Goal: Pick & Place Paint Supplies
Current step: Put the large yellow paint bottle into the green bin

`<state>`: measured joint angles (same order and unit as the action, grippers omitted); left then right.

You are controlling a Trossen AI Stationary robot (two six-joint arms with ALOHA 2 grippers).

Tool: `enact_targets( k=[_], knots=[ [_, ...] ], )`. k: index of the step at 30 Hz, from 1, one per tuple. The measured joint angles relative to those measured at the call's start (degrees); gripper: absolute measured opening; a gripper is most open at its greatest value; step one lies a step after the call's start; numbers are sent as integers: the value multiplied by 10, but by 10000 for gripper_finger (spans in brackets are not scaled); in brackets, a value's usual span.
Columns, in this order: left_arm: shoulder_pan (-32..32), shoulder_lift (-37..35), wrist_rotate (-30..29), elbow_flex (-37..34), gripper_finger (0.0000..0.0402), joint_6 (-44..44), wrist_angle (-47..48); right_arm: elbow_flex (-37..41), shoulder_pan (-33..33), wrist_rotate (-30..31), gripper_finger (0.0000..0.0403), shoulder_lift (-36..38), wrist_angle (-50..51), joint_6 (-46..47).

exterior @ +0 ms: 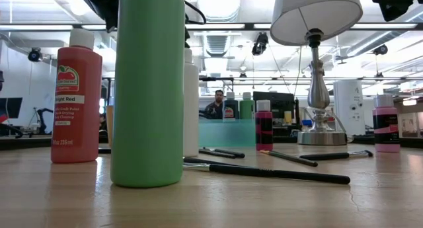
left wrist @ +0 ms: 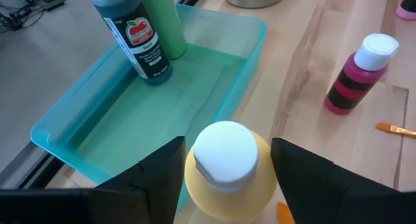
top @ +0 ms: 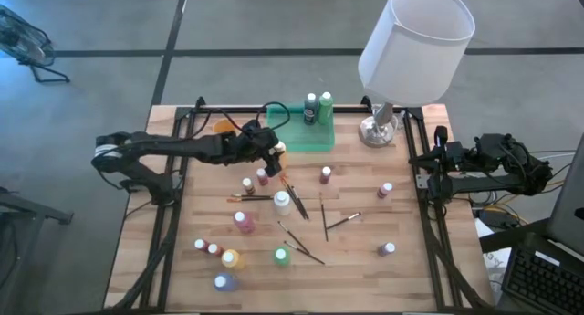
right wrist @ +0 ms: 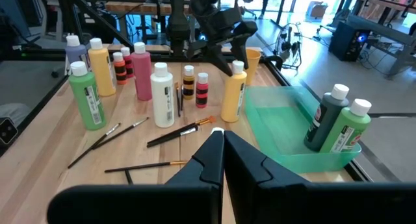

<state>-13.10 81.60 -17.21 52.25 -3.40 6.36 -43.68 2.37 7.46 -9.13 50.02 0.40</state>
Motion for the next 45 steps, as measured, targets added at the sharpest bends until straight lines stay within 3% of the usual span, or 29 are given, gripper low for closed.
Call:
enact_targets(
  k=[13,29,45],
  knots=[
    [0,-1,0,0,125,-2,-10,0,0,0,8,0,0,0],
    [1,-1,35,14,126,-17,-4,0,0,0,8,0,0,0],
    [0,-4,33,137,128,7,29,0,0,0,8,0,0,0]
  ],
)
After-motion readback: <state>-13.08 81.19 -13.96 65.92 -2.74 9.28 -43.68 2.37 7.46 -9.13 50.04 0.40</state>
